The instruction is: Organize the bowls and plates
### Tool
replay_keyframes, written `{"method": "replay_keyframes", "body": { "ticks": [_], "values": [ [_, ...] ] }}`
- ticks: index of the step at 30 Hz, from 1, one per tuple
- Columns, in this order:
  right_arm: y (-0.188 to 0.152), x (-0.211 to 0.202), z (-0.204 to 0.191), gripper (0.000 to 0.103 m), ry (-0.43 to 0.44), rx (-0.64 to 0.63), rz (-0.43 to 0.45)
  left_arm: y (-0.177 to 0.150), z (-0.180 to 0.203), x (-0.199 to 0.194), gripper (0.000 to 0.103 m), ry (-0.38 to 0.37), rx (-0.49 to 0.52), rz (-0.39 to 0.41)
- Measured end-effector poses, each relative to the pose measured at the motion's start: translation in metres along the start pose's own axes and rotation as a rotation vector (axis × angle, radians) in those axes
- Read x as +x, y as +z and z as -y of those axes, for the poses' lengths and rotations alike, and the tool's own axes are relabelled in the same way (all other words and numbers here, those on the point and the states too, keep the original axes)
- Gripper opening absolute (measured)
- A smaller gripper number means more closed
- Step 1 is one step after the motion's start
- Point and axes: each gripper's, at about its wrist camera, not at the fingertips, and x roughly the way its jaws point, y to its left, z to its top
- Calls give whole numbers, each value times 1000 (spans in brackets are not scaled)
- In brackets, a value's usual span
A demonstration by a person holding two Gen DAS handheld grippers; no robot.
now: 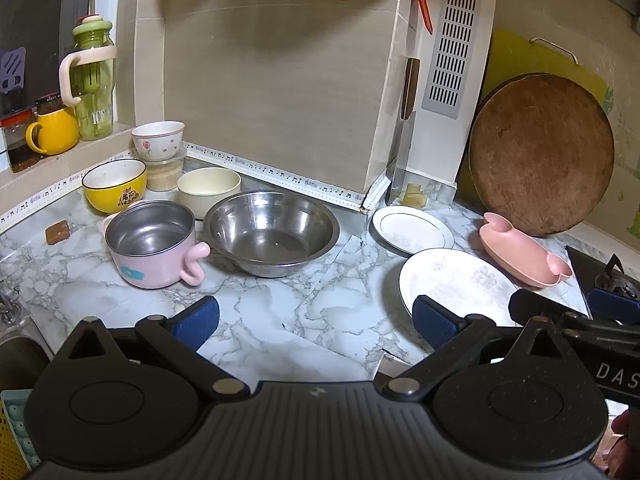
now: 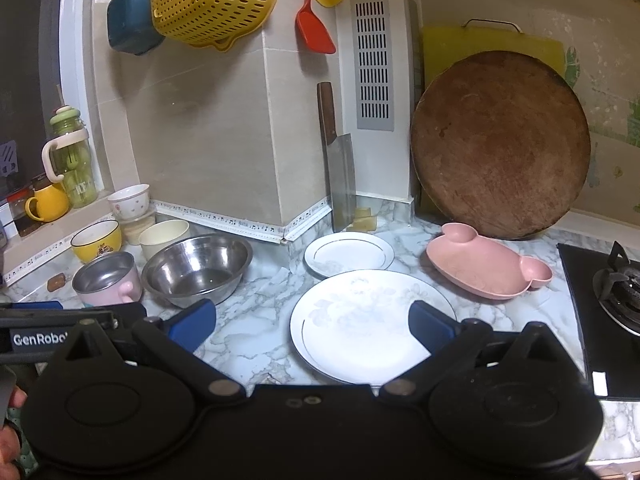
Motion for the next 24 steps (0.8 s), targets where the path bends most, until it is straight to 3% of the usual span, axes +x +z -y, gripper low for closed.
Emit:
{"method": "replay_keyframes", "body": {
  "ticks": [24],
  "values": [
    [0,-4,1,103,0,0,11,0,3,-1,103,-13,-3,5]
  ]
}}
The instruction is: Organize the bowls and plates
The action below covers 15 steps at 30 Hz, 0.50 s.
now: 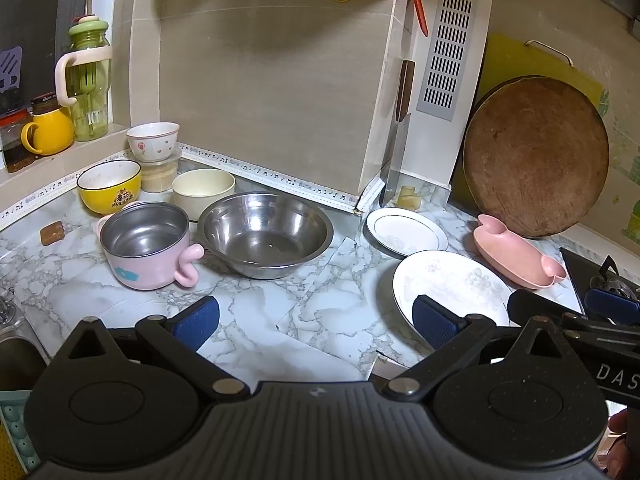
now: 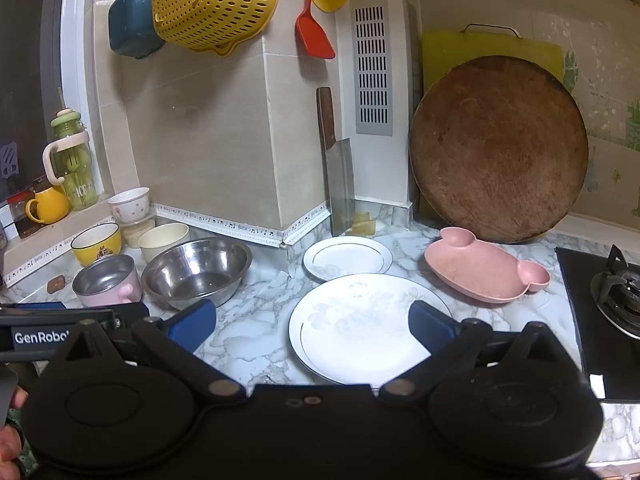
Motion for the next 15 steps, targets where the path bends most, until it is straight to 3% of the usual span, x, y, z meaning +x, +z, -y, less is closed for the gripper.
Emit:
{"method": "replay_keyframes", "body": {
  "ticks": [11,15],
  "values": [
    [3,7,9,103,-28,6,-22,5,12,15,103,-33,58,-4],
    [6,18,18,103,-40,5,-48,9,20,32,103,-60,62,-39]
  ]
}}
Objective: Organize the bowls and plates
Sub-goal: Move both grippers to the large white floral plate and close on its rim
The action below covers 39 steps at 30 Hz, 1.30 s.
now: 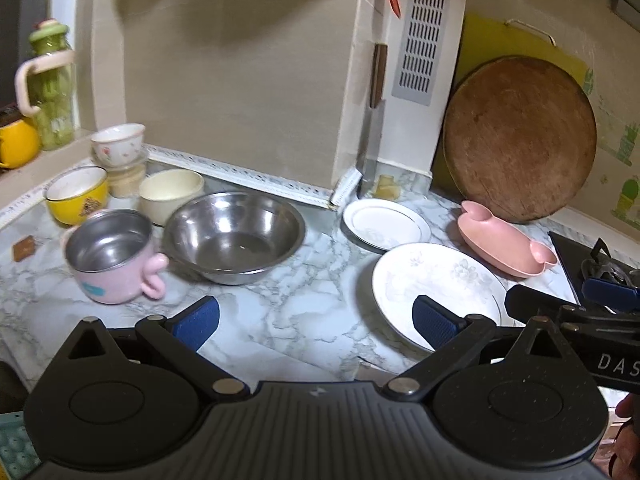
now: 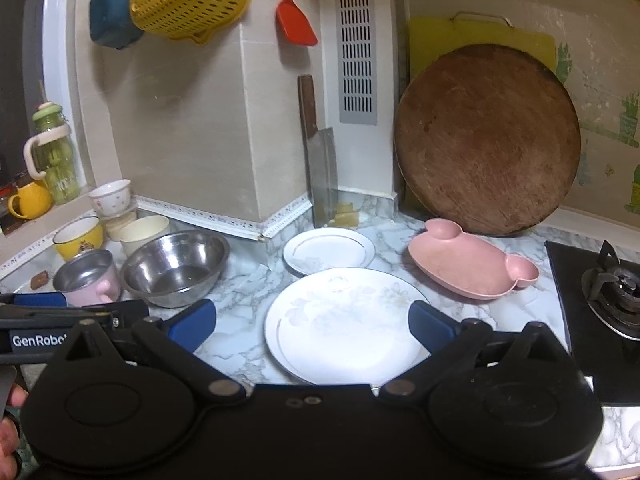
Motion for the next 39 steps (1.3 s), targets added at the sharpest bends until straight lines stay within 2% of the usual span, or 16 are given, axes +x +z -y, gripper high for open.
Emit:
{"method": "replay_keyframes", "body": {
  "ticks": [4,13,16,18,24,26,27,30,32,35,39],
  "values": [
    [5,17,17,103,-2,17,-33,6,12,20,103,-27,25,-20],
    [4,67,67,97,-49,50,-124,20,35,88,103,-65,30,-121],
    [2,85,84,96,-33,80,-164,23,43,113,103,-80,30,-169],
    [0,99,95,87,-39,113,-202,23,45,130,103,-96,12,-210],
    [-8,137,122,74,-21,161,-321,21,49,178,87,-93,-3,-321],
    [-10,147,128,66,-10,180,-351,20,49,190,69,-90,-8,-353],
    [-11,151,130,58,-9,192,-365,19,48,195,65,-95,-18,-371],
    [-12,159,134,52,4,206,-395,18,43,205,52,-104,-59,-404],
    [-13,165,137,44,15,224,-412,18,43,210,38,-114,-63,-421],
    [-14,170,142,37,20,256,-431,17,43,214,32,-130,-75,-445],
    [-17,173,149,27,31,289,-445,17,46,216,29,-141,-55,-452]
  ]
}}
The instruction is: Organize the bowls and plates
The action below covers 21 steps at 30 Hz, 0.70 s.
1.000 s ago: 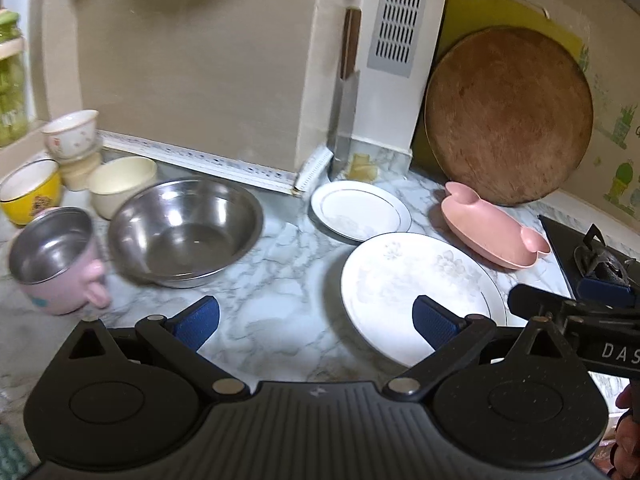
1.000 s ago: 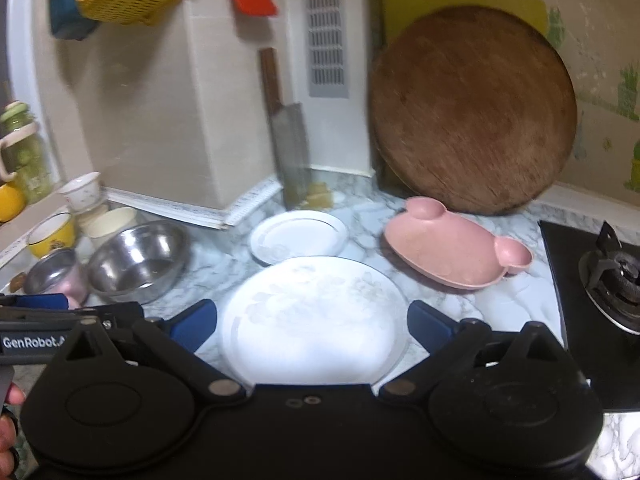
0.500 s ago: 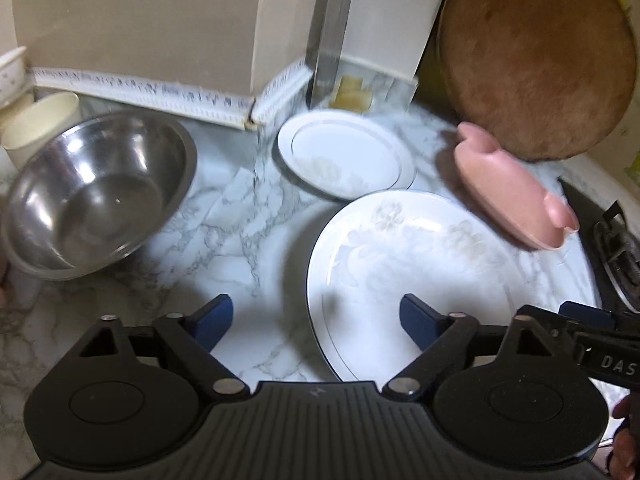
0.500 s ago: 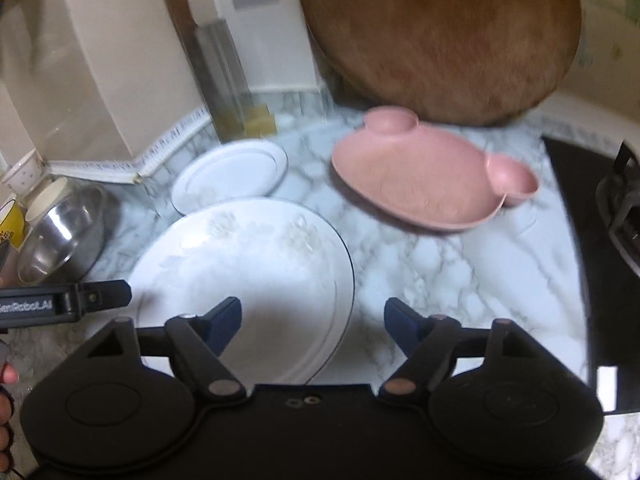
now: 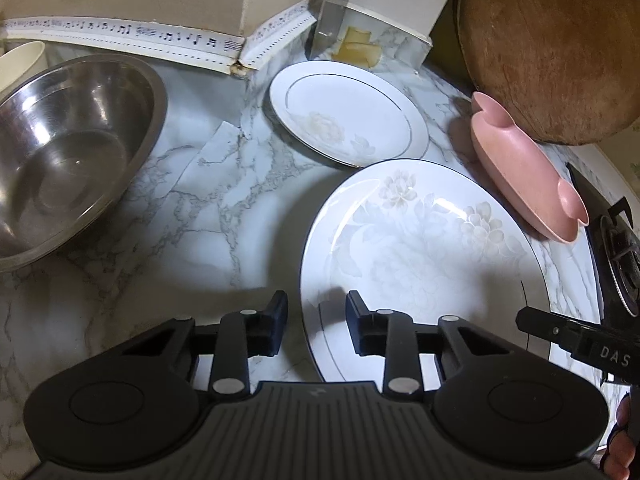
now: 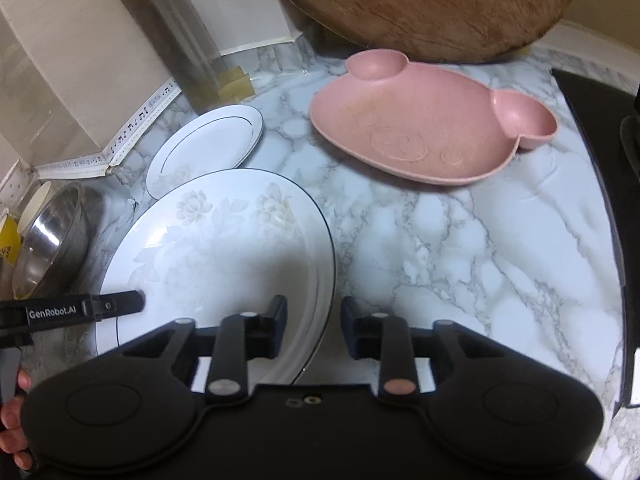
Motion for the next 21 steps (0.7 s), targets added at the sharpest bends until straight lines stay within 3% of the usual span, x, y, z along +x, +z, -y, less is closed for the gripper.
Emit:
{"method": "replay_keyframes", "body": {
  "ticks": [2,4,21],
  "values": [
    [0,2,3,21,10,24,-13,0,1,0,21,-8,3,0],
    [0,3,7,13,27,49,-26,0,2,0,21,-5,14,4],
    [-18,-20,27,12,24,60,-31,-24,24,-9,16,-47,105,-12]
  ]
}}
